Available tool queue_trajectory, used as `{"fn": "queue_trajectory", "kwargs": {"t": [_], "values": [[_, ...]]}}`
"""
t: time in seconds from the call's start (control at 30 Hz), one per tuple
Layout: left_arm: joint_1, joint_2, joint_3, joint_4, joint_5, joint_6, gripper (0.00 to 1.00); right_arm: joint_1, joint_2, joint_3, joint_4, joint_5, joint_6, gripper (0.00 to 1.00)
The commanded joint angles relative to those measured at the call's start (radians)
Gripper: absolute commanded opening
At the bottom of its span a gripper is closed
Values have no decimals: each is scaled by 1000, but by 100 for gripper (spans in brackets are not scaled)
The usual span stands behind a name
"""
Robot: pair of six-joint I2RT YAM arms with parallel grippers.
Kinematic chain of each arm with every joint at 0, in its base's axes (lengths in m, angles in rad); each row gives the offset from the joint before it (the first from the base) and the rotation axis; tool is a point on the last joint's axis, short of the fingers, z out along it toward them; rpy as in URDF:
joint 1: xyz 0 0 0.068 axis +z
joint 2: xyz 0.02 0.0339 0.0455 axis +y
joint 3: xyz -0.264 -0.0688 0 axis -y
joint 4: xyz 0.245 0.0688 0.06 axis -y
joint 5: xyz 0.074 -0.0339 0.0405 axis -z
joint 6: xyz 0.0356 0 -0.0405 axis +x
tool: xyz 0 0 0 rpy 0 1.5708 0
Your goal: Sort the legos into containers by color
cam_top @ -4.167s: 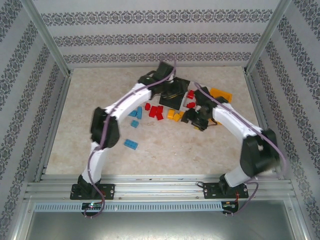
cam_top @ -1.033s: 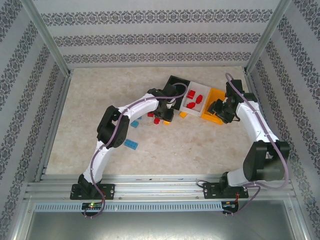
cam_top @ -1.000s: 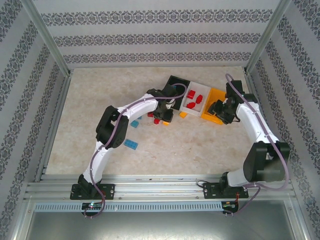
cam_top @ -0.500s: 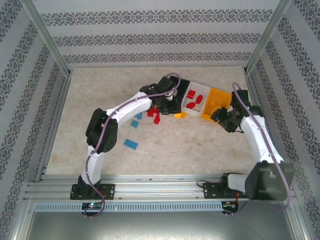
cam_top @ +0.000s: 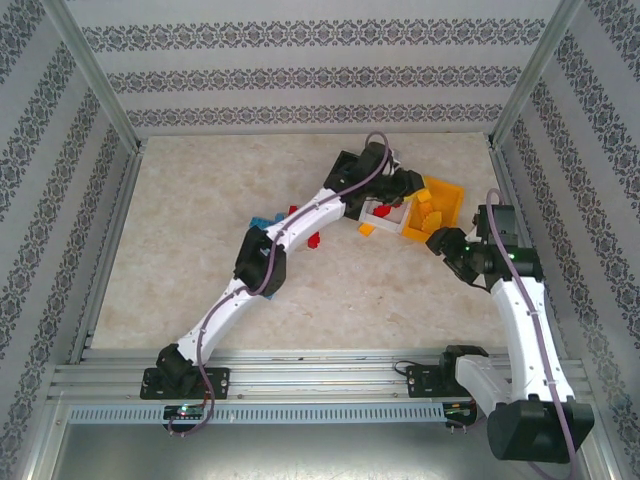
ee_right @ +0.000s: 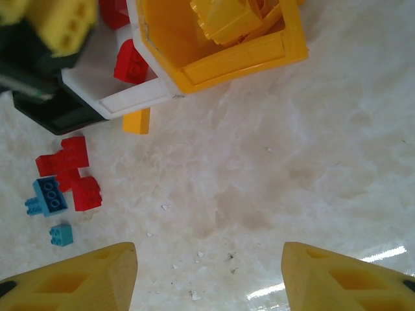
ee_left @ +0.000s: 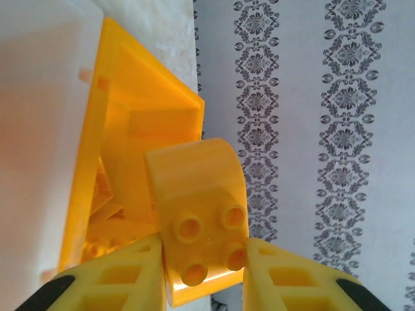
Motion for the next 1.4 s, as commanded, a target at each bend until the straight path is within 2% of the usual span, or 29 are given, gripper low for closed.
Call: {"fn": "queue_trajectory", "kwargs": {"t": [0.0, 0.03, 0.07, 0.1, 0.4, 0.5, 0.6, 0.67, 0.73, 0.83, 1.0, 1.1, 1.2, 1.37], "values": [[-20, 65, 43, 151, 4, -167, 34, -11, -36, -16, -29, -19, 12, 63], [-23, 78, 44, 164, 8, -177, 39, -12, -44, -19, -37, -17, 9, 63], [-25, 89, 44, 172, 20, -185, 50, -12, -51, -21, -42, -18, 3, 64], [-25, 94, 45, 167, 26, -186, 54, -12, -54, -25, -43, -20, -2, 65], [-7, 25, 26, 111, 57, -95, 60, -12, -17, -10, -21, -47, -15, 65], [7, -35, 12, 51, 77, -23, 61, 10, 35, 17, -11, -57, -31, 64], [28, -146, -27, -127, 55, 139, 62, 88, 138, 60, -20, -11, -52, 63], [46, -253, -64, -368, -62, 309, 62, 155, 226, 91, -18, 28, -56, 63], [63, -376, -164, -523, -203, 440, 62, 219, 313, 118, 5, 60, -45, 63], [99, -592, -468, -511, -303, 545, 64, 313, 446, 156, 71, 127, -4, 63], [216, -949, -1058, -307, -282, 471, 65, 449, 700, 292, 109, 262, 88, 66], [275, -1111, -1302, -241, -280, 424, 65, 492, 818, 369, 143, 313, 150, 66], [317, -1215, -1416, -262, -283, 433, 65, 521, 915, 442, 149, 355, 196, 66], [380, -1313, -1497, -296, -266, 449, 65, 529, 1020, 537, 121, 424, 249, 67]]}}
